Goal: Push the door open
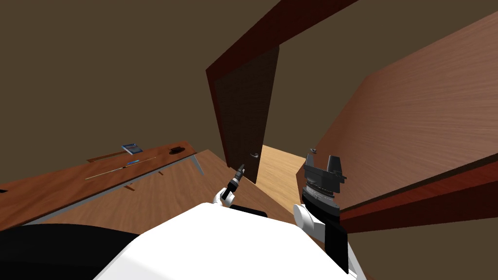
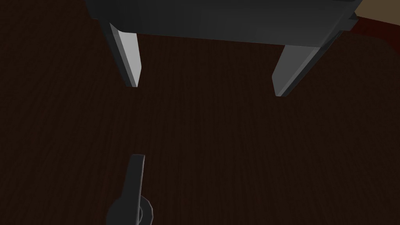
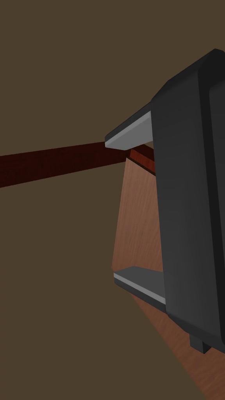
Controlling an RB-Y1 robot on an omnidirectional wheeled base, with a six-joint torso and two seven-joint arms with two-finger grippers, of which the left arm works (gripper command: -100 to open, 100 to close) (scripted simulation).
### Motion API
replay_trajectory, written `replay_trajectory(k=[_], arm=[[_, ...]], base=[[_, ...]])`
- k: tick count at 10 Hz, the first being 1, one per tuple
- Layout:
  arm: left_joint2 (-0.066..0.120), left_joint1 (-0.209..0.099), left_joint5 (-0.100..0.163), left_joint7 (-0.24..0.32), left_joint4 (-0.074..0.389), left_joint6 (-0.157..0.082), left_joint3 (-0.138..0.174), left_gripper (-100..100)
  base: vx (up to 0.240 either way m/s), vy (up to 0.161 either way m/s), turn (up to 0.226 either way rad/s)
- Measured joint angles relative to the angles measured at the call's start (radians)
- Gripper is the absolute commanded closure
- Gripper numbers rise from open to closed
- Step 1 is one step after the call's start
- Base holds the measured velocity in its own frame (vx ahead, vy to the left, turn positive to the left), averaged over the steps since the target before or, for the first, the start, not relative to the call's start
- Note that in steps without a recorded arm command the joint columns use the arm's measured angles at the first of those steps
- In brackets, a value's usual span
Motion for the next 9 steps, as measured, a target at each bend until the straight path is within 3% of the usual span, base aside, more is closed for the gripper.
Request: replay_trajectory(k=[9], arm=[[-0.030,-0.065,-0.019,0.010,0.177,-0.023,-0.027,-100]], base=[[0.084,0.013,-0.018]])
